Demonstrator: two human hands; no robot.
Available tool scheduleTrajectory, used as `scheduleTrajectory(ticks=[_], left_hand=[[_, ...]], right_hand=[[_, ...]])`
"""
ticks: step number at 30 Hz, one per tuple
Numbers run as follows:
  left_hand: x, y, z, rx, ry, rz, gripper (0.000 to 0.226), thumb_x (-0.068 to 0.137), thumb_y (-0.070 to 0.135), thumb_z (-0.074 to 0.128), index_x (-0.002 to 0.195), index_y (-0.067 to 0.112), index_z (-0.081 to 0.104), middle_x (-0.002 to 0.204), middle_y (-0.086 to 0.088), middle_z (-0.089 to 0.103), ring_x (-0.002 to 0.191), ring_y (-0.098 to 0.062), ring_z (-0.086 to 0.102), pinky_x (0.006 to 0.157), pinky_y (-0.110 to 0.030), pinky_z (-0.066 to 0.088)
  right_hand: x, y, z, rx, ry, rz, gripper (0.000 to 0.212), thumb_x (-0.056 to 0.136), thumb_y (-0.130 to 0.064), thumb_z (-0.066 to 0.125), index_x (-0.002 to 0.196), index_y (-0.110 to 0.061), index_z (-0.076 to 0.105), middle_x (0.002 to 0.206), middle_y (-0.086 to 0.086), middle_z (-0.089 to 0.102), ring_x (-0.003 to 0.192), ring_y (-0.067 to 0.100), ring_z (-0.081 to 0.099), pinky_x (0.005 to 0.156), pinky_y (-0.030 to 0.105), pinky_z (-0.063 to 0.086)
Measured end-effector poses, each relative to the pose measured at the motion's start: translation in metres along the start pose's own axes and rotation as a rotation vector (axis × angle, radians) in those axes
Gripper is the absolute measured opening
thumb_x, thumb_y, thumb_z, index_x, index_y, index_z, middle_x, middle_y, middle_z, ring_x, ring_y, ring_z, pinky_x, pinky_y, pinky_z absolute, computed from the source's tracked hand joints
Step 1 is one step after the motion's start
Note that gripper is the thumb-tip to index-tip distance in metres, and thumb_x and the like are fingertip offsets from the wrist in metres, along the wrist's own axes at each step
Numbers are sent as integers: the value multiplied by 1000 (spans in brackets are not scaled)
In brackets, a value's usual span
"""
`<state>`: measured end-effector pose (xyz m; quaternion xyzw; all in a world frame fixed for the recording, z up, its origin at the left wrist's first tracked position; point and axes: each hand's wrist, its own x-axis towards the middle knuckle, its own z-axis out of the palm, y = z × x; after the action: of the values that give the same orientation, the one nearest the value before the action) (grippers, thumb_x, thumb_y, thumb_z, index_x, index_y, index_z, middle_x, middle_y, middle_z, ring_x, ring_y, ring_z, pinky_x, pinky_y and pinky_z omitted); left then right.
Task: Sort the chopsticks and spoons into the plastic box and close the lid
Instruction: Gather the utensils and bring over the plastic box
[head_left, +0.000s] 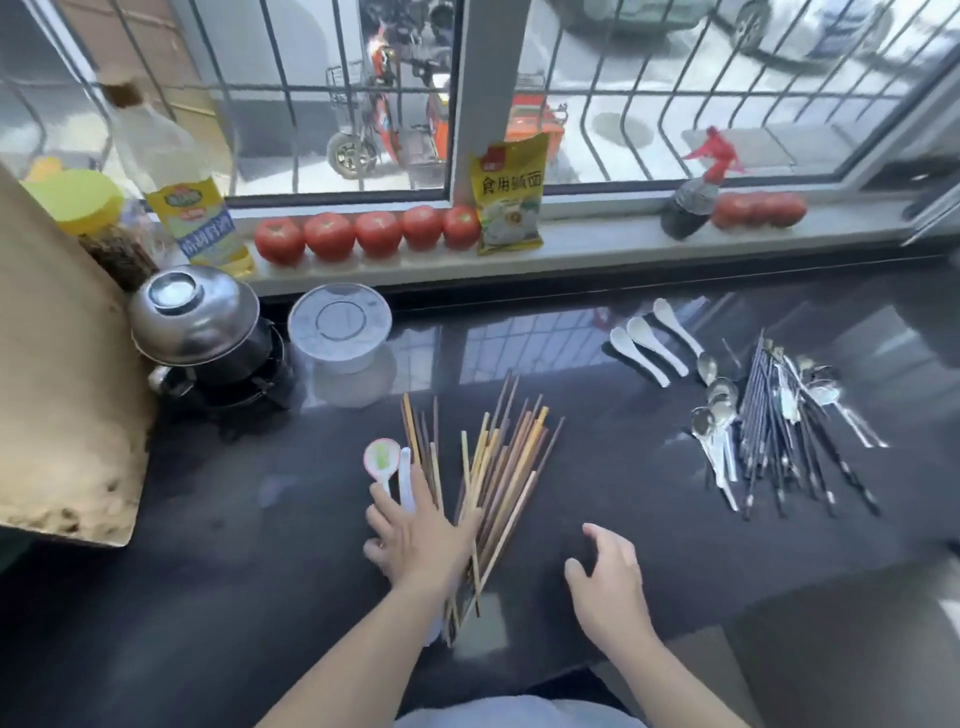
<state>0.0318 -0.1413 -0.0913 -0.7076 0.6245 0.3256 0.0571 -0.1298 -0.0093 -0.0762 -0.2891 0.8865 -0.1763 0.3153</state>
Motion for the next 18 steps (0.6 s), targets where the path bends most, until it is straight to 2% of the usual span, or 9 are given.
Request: scheduleTrajectory(ticks=[3,8,14,18], left_hand=[[-19,15,30,131,89,26,110,76,86,49,160,34,2,164,-24,-6,149,-40,9,117,-54,23],[-27,62,68,216,208,64,92,87,72,50,160,27,16,162,-28,7,142,-44,23,115,-54,28],[-29,138,108,175,254,-45,82,91,62,54,158,27,25,161,-29,11,141,-48,24,115,-58,25],[-25,167,119,133,258,-133,81,93,60,53,160,28,22,163,-28,6,143,-47,21,117,-57,22]], right_hand=[[30,35,-46,-40,101,10,52,99,-26,55,149,-20,42,156,0,31,141,24,31,113,38,31],[115,108,-136,-153,216,-15,58,96,-30,59,149,-14,43,159,11,28,143,33,24,118,47,26],[217,171,-231,-218,196,-66,62,97,-39,57,152,-16,39,162,10,25,148,31,18,121,48,21],[281,209,-288,-296,228,-70,70,97,-47,53,156,-16,31,165,14,19,152,33,13,124,48,14]])
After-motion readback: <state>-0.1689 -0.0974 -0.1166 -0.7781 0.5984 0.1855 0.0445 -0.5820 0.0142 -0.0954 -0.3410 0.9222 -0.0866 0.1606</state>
